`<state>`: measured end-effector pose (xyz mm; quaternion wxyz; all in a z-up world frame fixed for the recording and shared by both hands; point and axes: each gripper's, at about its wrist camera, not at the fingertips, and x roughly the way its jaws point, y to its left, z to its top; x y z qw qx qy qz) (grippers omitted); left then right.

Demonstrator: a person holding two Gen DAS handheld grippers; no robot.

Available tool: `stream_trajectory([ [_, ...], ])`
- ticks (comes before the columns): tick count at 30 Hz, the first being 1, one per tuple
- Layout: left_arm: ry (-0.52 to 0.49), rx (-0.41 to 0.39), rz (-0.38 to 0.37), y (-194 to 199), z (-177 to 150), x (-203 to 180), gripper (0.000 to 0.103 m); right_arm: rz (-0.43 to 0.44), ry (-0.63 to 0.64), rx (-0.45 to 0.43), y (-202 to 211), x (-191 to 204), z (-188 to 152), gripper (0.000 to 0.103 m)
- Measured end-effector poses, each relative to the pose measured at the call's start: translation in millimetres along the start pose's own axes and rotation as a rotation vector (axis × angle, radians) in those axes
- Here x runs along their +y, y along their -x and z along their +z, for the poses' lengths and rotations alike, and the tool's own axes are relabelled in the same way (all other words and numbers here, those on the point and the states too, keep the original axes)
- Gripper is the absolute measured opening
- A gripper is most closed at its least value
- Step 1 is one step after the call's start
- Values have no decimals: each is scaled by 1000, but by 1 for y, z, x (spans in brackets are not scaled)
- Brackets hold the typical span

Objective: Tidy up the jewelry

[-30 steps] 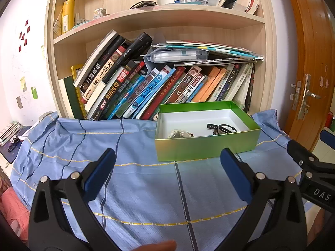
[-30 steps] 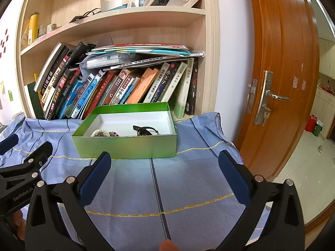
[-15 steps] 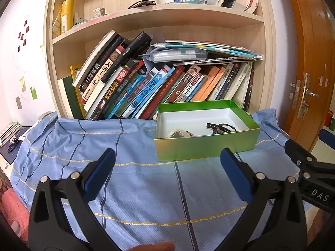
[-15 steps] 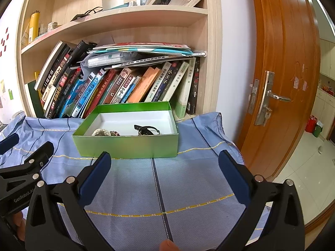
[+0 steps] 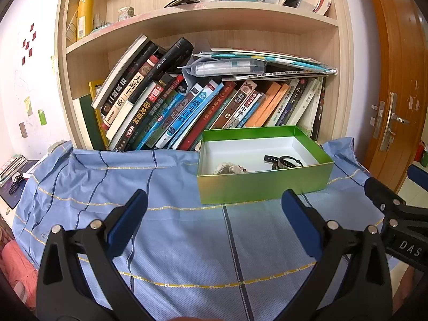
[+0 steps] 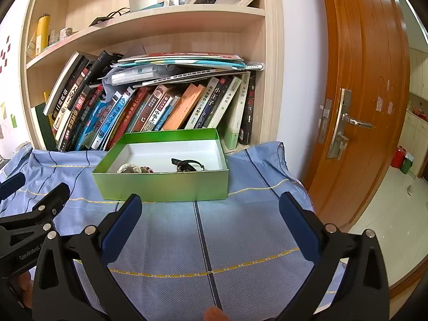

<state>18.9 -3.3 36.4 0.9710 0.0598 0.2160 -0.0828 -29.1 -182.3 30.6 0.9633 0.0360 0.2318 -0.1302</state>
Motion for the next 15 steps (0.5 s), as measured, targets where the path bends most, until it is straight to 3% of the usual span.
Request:
stream_trajectory([
  [15, -2, 21, -3, -6, -5, 1, 99, 7, -4, 18, -8, -3, -3, 100],
])
